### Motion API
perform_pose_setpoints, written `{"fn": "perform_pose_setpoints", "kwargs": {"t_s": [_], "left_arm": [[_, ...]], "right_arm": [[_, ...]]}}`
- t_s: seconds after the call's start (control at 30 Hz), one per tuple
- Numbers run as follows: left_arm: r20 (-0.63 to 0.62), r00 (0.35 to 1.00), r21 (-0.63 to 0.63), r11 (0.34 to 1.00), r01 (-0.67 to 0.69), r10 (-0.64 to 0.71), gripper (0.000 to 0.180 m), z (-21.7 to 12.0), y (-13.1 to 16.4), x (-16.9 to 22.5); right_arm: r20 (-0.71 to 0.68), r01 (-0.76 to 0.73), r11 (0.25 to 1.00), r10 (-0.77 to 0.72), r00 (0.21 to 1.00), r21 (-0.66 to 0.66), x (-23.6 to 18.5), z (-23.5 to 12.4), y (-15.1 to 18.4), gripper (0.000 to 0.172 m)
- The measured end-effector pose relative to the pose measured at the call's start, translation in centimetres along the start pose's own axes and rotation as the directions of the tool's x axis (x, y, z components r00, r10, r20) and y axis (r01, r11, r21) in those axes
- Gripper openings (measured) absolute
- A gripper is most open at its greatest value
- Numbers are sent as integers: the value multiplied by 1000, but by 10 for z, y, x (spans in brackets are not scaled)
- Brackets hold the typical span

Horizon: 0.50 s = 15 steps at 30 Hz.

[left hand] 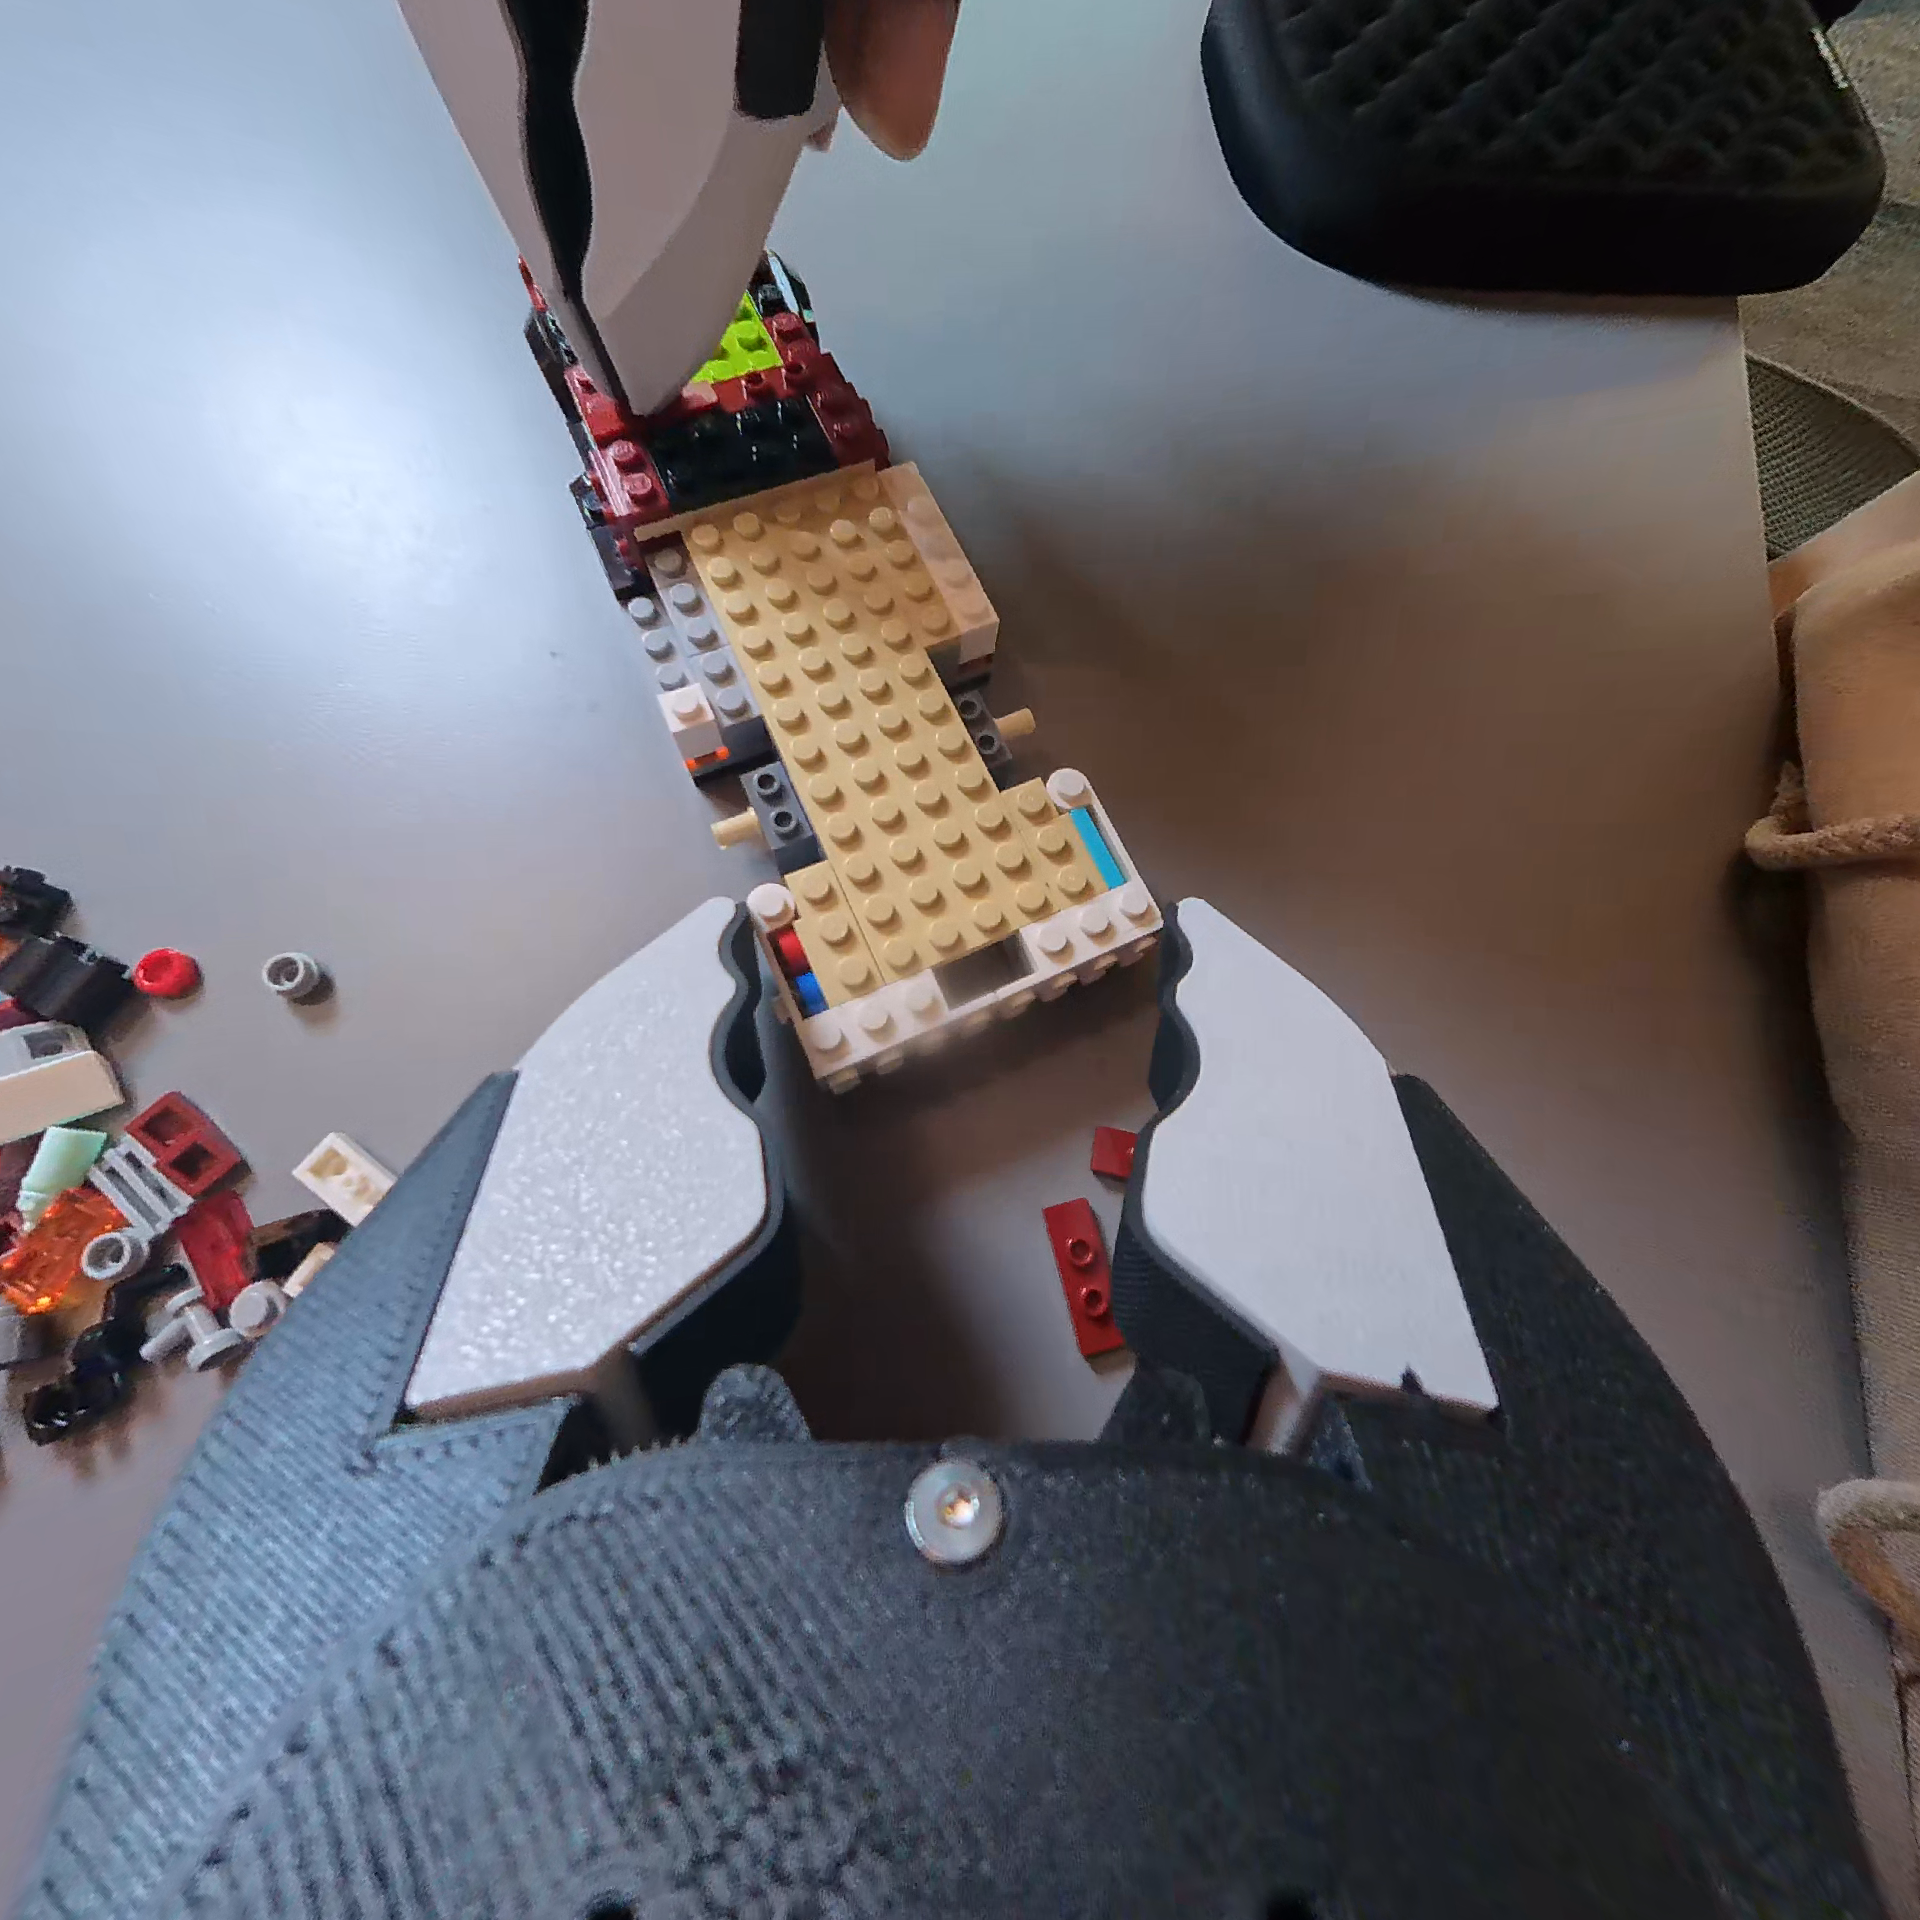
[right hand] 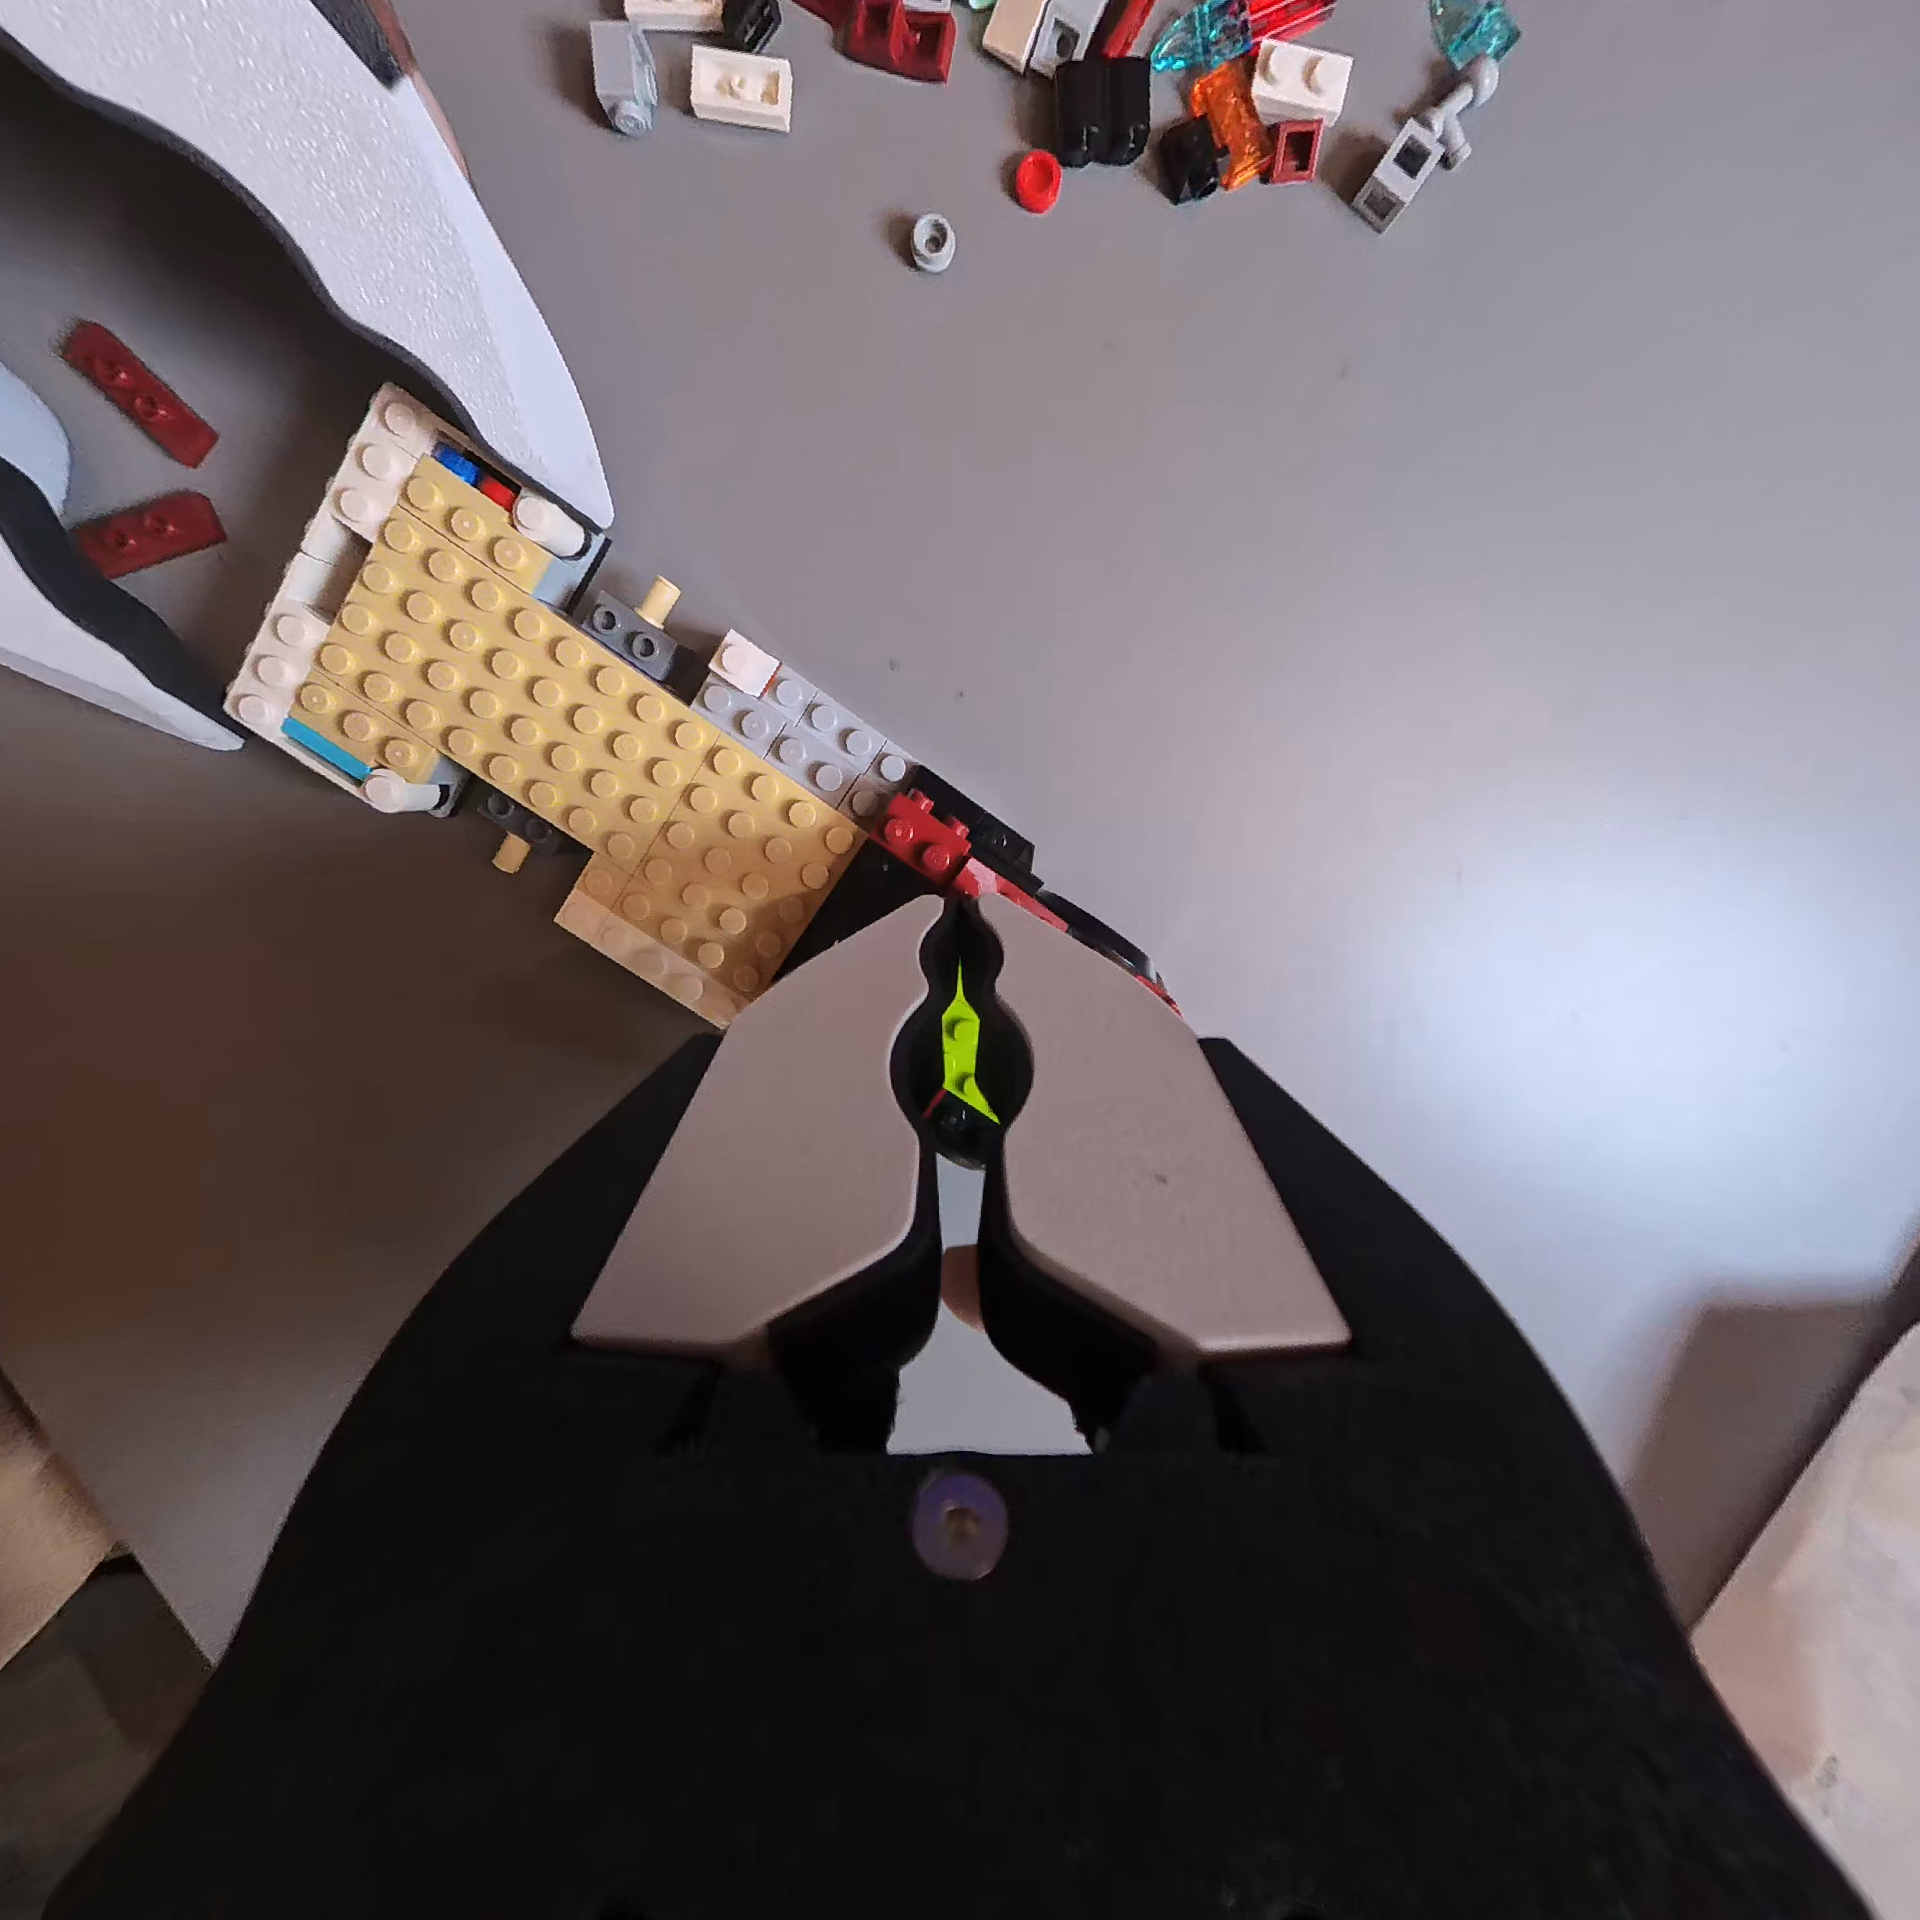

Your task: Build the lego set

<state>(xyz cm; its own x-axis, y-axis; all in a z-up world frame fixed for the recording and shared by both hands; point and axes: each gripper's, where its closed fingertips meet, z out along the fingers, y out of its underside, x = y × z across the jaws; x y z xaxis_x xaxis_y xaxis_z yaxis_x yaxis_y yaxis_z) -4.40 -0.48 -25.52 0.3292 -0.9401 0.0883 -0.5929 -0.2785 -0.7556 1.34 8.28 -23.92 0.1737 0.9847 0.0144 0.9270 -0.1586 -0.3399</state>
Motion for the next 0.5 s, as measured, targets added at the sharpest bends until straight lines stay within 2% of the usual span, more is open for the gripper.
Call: {"fn": "perform_pose_setpoints", "kwargs": {"t_s": [0.23, 0.5], "left_arm": [[-7, 1000, -1, 1000, -6, 6, 74, 0, 0, 0], [-18, 1000, -2, 1000, -11, 11, 74, 0, 0, 0]], "right_arm": [[34, 84, 991, -80, 996, -107, 0, 1, 0, 0], [71, 199, 973, -192, 979, -115, 0, 2, -1, 0]]}}
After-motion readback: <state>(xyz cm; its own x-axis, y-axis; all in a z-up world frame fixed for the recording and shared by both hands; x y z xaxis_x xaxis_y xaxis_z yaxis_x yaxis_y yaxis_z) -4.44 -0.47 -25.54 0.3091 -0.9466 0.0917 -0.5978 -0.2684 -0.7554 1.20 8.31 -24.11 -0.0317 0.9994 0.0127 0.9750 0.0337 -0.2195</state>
